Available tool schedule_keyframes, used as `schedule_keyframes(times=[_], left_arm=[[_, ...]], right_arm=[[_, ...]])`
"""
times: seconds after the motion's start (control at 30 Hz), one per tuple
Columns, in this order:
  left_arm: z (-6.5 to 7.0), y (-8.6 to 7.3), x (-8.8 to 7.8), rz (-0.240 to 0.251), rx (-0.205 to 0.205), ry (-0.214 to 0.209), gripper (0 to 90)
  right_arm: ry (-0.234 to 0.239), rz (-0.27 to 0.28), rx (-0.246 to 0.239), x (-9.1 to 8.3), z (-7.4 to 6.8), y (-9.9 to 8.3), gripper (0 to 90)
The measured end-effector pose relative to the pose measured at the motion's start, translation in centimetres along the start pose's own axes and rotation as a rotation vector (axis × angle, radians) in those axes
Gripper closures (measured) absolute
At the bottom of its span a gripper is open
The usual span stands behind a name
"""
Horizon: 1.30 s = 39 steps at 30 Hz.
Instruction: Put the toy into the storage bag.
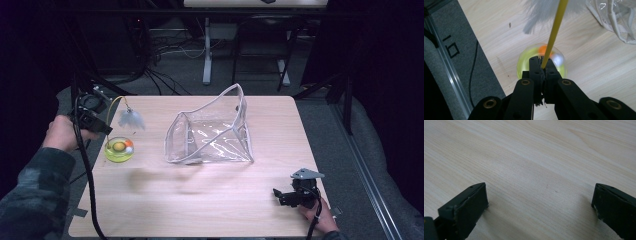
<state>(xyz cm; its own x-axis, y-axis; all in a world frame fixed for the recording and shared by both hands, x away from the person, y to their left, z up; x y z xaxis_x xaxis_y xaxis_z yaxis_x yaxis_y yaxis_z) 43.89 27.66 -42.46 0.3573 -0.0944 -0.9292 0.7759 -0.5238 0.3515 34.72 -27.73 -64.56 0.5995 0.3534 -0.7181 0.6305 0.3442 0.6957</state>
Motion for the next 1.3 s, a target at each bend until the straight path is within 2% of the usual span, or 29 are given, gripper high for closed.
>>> schedule_keyframes(times=[0.33,0.73,1.3], left_arm=[[0.4,1.3,-1.0,0.015,0.016,0.007,87.9],[0.6,2.5,-2.2,0.008,0.032,0.009,87.9],[1.1,4.5,-3.7,0.027,0.067,0.04,88.0]], right_arm=[[0.0,0.0,0.0,0.0,0.0,0.0,0.0],[-0.004,-0.001,-0.003,0.0,0.1,0.0,0.0],[0.0,0.0,0.0,0.0,0.0,0.0,0.0]])
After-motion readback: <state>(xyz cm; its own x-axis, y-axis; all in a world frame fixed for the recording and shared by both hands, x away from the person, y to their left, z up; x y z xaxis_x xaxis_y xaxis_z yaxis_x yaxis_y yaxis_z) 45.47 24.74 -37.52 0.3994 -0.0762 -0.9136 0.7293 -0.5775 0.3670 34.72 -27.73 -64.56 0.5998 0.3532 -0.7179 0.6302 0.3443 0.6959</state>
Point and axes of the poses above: each handheld gripper's, and its own axes: x roughly forward along the jaws, y roughly out of its top, z roughly to its right, the point moved 8 cm from there along x, roughly forward along the jaws
